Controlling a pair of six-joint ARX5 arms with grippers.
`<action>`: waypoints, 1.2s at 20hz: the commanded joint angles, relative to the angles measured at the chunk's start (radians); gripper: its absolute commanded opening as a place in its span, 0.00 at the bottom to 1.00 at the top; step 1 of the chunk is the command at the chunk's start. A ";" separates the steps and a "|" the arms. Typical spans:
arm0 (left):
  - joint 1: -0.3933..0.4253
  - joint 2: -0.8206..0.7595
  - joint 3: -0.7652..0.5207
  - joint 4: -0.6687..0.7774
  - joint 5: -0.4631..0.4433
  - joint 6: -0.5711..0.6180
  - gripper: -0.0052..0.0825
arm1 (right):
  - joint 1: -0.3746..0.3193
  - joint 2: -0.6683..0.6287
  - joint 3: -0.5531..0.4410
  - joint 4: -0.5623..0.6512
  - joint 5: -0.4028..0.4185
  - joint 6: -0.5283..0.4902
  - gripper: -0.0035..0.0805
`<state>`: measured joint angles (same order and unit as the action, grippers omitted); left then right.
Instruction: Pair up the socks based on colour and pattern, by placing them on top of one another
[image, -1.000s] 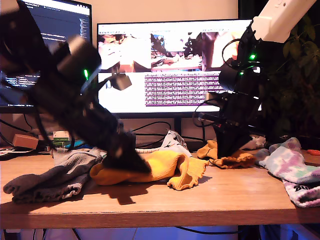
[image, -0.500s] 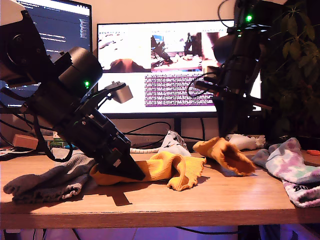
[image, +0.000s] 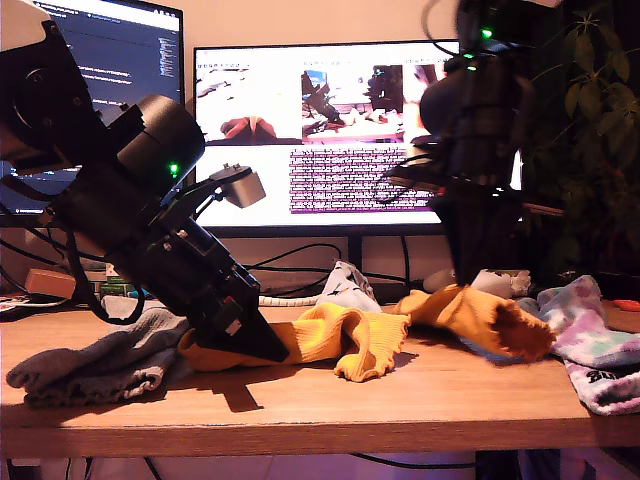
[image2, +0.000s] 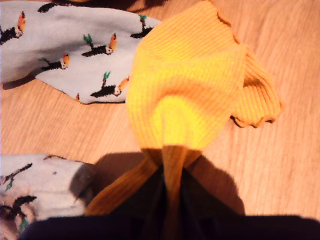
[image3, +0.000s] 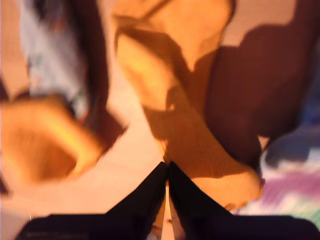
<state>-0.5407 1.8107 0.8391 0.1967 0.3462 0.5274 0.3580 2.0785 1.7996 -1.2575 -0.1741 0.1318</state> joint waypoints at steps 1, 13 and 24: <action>0.005 0.013 0.000 -0.005 0.000 0.004 0.03 | 0.027 0.013 -0.036 -0.011 0.001 0.010 0.03; 0.012 0.013 0.016 -0.010 0.000 -0.003 0.03 | 0.061 -0.037 -0.097 0.058 0.074 0.040 0.34; 0.012 0.002 0.020 -0.013 0.000 -0.012 0.03 | 0.064 -0.385 -0.270 0.369 0.364 -0.050 0.03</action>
<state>-0.5301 1.8107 0.8509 0.1802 0.3454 0.5232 0.4164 1.7096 1.6234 -0.9142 0.1837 0.0963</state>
